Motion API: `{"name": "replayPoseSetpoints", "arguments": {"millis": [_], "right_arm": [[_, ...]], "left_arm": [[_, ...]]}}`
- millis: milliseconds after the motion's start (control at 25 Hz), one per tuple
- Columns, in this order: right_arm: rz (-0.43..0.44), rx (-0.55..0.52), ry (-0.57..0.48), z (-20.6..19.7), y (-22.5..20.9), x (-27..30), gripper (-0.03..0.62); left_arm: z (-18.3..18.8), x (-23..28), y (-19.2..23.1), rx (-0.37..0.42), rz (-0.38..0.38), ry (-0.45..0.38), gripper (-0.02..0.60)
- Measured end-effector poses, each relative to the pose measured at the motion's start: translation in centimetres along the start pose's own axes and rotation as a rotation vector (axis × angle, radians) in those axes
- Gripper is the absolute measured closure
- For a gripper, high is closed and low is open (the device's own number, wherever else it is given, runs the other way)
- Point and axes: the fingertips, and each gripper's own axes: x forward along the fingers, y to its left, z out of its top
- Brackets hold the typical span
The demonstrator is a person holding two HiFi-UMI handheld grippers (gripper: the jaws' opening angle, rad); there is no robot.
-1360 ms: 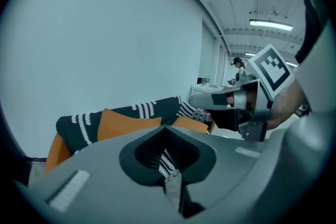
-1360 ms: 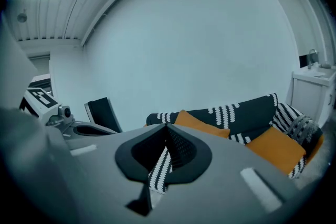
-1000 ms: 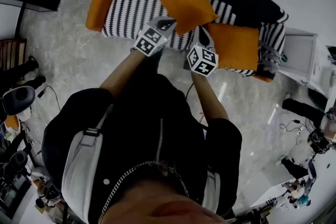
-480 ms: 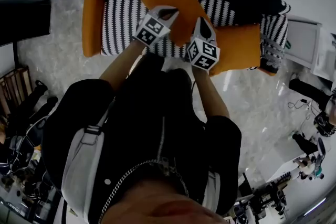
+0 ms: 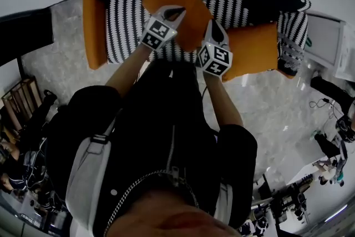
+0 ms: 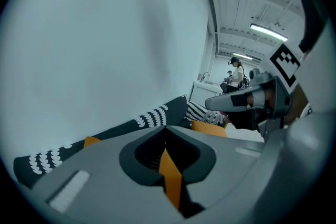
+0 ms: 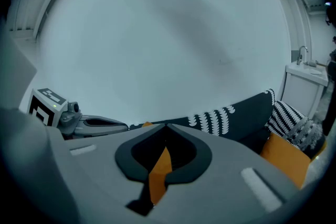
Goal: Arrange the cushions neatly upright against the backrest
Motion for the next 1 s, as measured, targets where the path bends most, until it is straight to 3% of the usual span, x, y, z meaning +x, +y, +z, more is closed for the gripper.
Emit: {"name": "replayPoseSetpoints", "arguments": {"millis": [200,440,520,720,800,840,1000], "right_arm": [[-0.018,0.013,0.042,-1.0,-2.8,1.5,0.591],[-0.129,0.141,0.096,-4.0,-5.6,3.1,0.591],[-0.173,0.175,0.126,-5.5,-6.6,3.2,0.591],[-0.284,0.248,0.159,-8.7,-10.1,2.6,0.589],[-0.301,0.266,0.173,-9.7,-10.9,2.5,0.56],[-0.304,0.269,0.182,-10.3,-11.2,2.2,0.527],[-0.37,0.255,0.176,-11.7,-12.2,1.5,0.386]], "left_arm": [[-0.4,2.8,2.0,-0.007,0.012,0.039,0.571],[-3.1,4.2,9.9,0.013,0.122,0.104,0.569],[-3.5,4.7,13.2,-0.024,0.157,0.102,0.569],[-2.9,6.2,21.4,-0.056,0.255,0.1,0.471],[-2.6,6.7,24.1,-0.046,0.313,0.116,0.44],[-2.7,6.9,25.0,-0.036,0.338,0.127,0.402],[-4.3,8.1,27.9,-0.012,0.388,0.181,0.344]]}}
